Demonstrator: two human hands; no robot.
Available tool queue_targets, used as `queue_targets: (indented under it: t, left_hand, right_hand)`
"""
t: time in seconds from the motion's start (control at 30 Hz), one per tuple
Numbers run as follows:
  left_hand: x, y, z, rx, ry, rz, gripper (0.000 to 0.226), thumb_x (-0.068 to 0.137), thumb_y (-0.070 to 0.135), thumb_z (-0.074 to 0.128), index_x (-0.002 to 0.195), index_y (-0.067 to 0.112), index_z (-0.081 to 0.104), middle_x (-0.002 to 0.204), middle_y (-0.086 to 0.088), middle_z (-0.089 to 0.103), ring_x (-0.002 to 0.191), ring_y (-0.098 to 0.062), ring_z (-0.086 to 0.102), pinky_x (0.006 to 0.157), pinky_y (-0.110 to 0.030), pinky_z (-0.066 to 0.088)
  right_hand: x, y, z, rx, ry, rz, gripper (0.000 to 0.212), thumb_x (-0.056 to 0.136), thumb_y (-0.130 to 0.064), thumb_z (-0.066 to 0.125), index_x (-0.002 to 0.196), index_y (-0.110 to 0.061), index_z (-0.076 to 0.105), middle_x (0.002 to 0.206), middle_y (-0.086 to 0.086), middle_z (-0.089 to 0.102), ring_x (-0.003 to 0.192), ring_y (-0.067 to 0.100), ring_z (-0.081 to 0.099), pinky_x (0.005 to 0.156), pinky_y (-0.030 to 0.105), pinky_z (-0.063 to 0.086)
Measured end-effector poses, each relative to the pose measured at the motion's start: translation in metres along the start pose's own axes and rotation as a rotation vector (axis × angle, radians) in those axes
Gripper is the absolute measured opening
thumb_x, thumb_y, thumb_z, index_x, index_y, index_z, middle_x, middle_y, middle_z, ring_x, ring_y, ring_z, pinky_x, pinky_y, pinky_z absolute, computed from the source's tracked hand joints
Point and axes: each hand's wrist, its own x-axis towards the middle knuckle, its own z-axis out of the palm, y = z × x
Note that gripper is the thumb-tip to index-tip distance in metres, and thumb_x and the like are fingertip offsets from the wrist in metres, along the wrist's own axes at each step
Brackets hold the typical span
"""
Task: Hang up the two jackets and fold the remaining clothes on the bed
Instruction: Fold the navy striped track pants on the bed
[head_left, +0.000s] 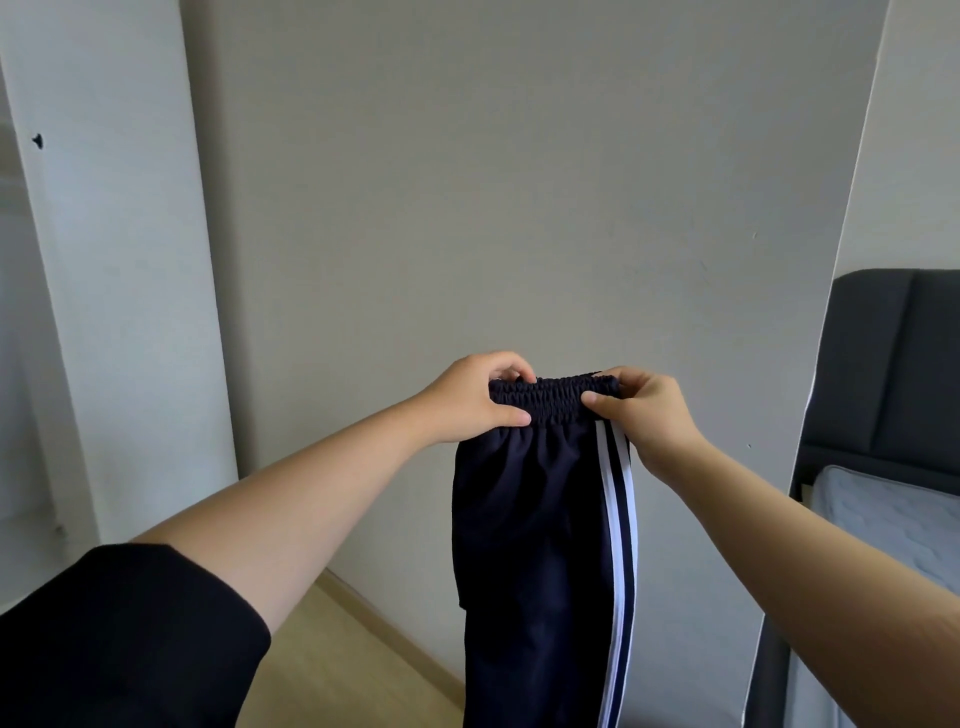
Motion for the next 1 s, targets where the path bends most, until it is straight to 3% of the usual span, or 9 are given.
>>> queue_targets:
  t: [0.1,0.23,0.33,0.4,0.5,0.63,0.73,0.87,1.0]
  left_hand:
    - [0.0,0.001,-0.002,0.038,-0.009,-0.044,0.008,0.085,0.025,0.068,0.082,0.024,0.06,0.085,0.005,0.062,0.083,-0.01,0.059,0.081,-0.023,0.043]
    - [0.007,0.004,0.001,-0.049,0.022,-0.215,0.04,0.094,0.036,0.053,0.06,0.016,0.053,0.057,0.006,0.047,0.054,-0.009,0.044,0.055,-0.023,0.036]
    - [0.012,0.005,0.001,-0.02,-0.048,-0.293,0.029,0.09,0.028,0.062,0.065,0.018,0.05,0.06,0.004,0.046,0.053,-0.009,0.044,0.049,-0.02,0.038]
    - [0.01,0.008,-0.005,-0.197,-0.199,-0.434,0.009,0.091,0.021,0.061,0.089,0.016,0.053,0.076,0.0,0.054,0.065,-0.012,0.053,0.054,-0.023,0.049]
    - [0.009,0.011,-0.012,-0.188,-0.417,-0.59,0.022,0.092,0.011,0.051,0.114,0.011,0.054,0.098,-0.006,0.057,0.086,-0.023,0.058,0.078,-0.038,0.056]
    - [0.01,0.019,-0.005,-0.056,-0.568,-0.663,0.022,0.092,0.01,0.043,0.11,0.01,0.055,0.098,-0.008,0.063,0.085,-0.025,0.062,0.086,-0.044,0.052]
    - [0.014,0.018,-0.005,-0.004,-0.457,-0.608,0.021,0.09,0.009,0.048,0.105,0.007,0.062,0.097,-0.007,0.065,0.088,-0.023,0.064,0.083,-0.039,0.055]
    - [0.01,0.013,-0.024,0.109,-0.454,-0.326,0.035,0.086,-0.004,0.045,0.101,0.019,0.066,0.094,-0.001,0.065,0.083,-0.014,0.06,0.071,-0.021,0.052]
    - [0.005,0.011,-0.024,0.063,-0.436,-0.252,0.034,0.087,-0.007,0.041,0.097,0.02,0.061,0.091,-0.004,0.06,0.078,-0.017,0.053,0.069,-0.025,0.042]
  right_hand:
    - [-0.003,0.0,-0.001,-0.01,-0.013,-0.003,0.021,0.08,0.011,0.064,0.071,-0.008,0.064,0.059,-0.006,0.069,0.057,0.006,0.065,0.057,0.017,0.052]
    - [-0.008,0.002,0.007,-0.034,0.008,-0.026,0.022,0.08,0.011,0.065,0.069,-0.009,0.065,0.061,-0.005,0.069,0.057,0.004,0.065,0.057,0.015,0.052]
    - [-0.009,0.003,0.013,-0.034,0.05,-0.03,0.018,0.079,0.01,0.066,0.07,-0.006,0.064,0.067,0.002,0.066,0.057,0.004,0.064,0.059,0.016,0.054]
    - [-0.01,0.002,0.013,-0.035,0.058,-0.031,0.014,0.079,0.01,0.066,0.072,-0.002,0.065,0.066,0.002,0.066,0.055,0.003,0.063,0.059,0.016,0.054]
    - [-0.01,0.0,0.012,-0.061,0.02,-0.039,0.021,0.079,0.011,0.066,0.068,-0.007,0.065,0.063,-0.002,0.066,0.056,0.004,0.063,0.06,0.017,0.054]
    - [-0.013,-0.001,0.017,-0.147,0.012,-0.057,0.023,0.079,0.007,0.067,0.067,-0.012,0.065,0.065,0.0,0.066,0.057,0.005,0.063,0.061,0.018,0.055]
    - [-0.014,-0.003,0.015,-0.146,0.003,-0.066,0.02,0.081,0.004,0.067,0.07,-0.012,0.064,0.07,0.002,0.066,0.062,0.007,0.063,0.066,0.018,0.055]
    - [-0.016,-0.002,0.012,-0.193,-0.091,-0.061,0.02,0.082,0.004,0.066,0.072,-0.013,0.064,0.064,-0.008,0.067,0.061,0.004,0.064,0.064,0.017,0.053]
    - [-0.017,0.001,0.01,-0.091,-0.096,-0.022,0.028,0.083,0.004,0.065,0.09,-0.022,0.057,0.072,-0.001,0.07,0.063,0.011,0.067,0.064,0.022,0.055]
